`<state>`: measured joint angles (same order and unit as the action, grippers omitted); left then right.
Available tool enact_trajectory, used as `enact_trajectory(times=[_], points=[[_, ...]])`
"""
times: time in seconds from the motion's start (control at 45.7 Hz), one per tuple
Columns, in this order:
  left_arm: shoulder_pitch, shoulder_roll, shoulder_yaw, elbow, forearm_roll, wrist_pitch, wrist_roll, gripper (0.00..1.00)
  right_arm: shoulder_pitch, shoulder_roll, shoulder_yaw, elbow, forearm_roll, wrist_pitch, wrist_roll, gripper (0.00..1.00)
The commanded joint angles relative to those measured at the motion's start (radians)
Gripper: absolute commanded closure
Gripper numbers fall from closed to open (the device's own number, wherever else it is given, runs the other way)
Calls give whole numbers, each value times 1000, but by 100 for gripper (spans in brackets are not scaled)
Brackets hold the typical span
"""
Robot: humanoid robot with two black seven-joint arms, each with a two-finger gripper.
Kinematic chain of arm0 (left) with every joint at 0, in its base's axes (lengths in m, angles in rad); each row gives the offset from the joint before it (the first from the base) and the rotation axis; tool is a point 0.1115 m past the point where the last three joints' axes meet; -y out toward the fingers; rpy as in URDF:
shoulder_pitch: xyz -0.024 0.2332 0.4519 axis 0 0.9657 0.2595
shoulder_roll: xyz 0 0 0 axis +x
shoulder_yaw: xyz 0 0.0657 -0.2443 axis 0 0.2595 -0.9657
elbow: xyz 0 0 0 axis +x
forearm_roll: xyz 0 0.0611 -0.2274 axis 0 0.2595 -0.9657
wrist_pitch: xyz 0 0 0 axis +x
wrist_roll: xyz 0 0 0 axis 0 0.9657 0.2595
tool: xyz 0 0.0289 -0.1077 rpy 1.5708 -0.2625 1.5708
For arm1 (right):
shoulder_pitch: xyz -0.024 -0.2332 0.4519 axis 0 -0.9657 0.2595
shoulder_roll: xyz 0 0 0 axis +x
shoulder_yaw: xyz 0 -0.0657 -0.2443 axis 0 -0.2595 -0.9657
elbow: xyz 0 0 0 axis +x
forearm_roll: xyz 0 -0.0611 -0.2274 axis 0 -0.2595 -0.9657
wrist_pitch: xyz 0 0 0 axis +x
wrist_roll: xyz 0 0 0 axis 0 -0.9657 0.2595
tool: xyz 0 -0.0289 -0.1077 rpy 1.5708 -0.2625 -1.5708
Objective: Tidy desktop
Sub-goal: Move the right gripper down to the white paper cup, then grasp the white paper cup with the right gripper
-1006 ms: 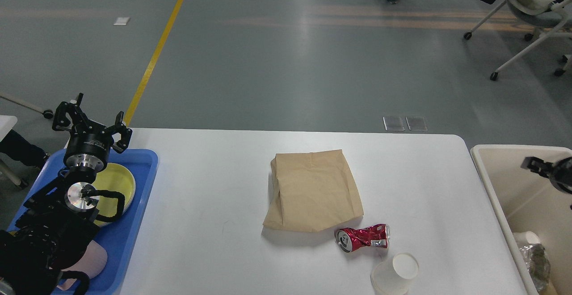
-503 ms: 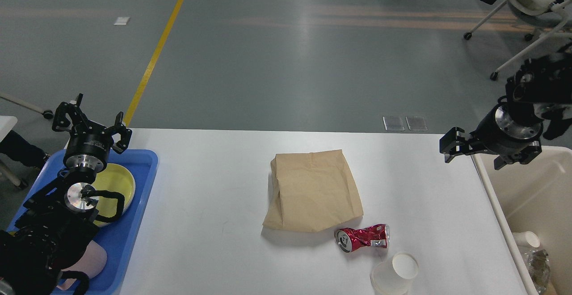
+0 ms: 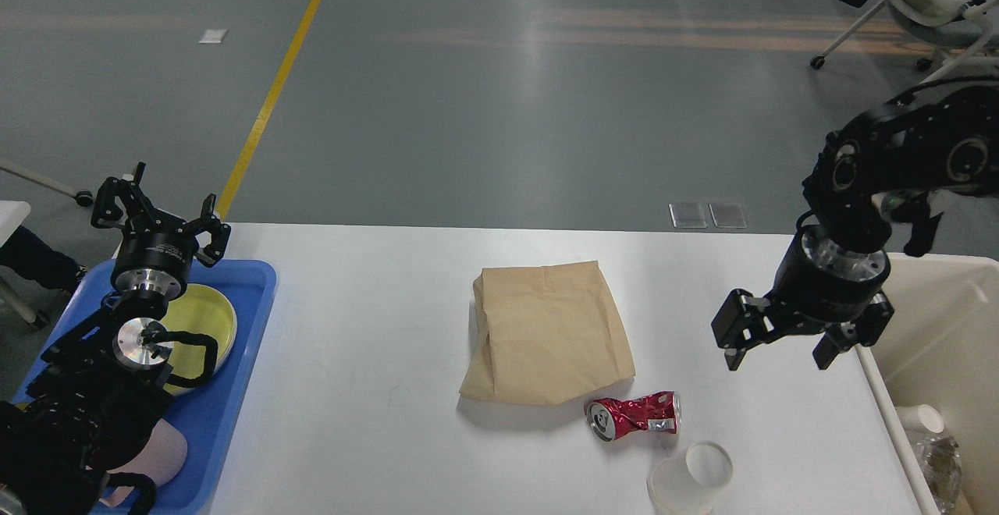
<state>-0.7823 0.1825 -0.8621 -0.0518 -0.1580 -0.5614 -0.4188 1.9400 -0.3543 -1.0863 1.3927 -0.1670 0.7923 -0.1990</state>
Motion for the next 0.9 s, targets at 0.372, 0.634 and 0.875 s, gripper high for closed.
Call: enact_trajectory(times=[0.372, 0.634, 0.875], points=[[0, 0, 0, 0, 0, 0, 0, 4, -296, 64, 149, -41, -8, -136, -8, 0], [0, 0, 0, 0, 0, 0, 0, 4, -388, 90, 146, -115, -9, -139, -8, 0], [0, 0, 0, 0, 0, 0, 0, 4, -438, 118, 151, -127, -9, -145, -10, 0]])
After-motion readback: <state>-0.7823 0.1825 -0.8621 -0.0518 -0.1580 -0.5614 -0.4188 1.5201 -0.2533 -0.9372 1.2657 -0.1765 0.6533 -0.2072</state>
